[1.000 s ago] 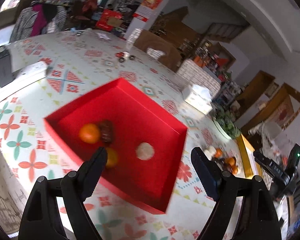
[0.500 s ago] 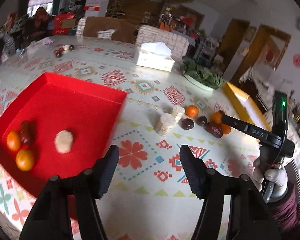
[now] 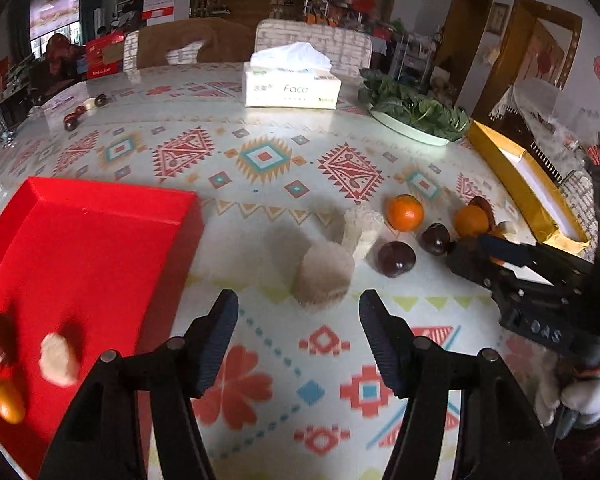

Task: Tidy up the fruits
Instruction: 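Grasp a round tan rice cake with the left tool while the right tool grasps a red date, then carry the rice cake and date over the red box and open both tools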

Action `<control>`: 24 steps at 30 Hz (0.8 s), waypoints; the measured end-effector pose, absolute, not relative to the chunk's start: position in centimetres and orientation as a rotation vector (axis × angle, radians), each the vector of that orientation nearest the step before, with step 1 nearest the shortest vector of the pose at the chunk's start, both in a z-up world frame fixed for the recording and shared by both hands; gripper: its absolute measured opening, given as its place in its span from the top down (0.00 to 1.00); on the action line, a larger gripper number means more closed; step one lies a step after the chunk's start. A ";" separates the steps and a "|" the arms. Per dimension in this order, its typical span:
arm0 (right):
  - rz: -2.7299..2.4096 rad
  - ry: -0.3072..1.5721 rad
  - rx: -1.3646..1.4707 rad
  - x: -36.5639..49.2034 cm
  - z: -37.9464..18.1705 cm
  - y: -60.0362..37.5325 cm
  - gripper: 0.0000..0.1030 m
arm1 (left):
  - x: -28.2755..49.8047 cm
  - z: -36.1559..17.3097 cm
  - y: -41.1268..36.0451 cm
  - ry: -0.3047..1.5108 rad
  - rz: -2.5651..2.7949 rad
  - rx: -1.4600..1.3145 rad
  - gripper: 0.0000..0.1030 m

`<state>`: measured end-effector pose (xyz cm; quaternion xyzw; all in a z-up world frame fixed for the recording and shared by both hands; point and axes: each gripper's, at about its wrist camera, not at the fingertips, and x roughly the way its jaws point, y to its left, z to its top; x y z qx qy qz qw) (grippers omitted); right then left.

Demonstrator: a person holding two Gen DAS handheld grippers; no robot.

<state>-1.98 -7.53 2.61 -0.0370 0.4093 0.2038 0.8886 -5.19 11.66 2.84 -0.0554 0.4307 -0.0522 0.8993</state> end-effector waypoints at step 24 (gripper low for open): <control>0.419 0.859 -0.041 -2.1 2.5 -8.1 0.64 | -5.7 3.3 11.3 0.834 -0.113 -0.132 0.69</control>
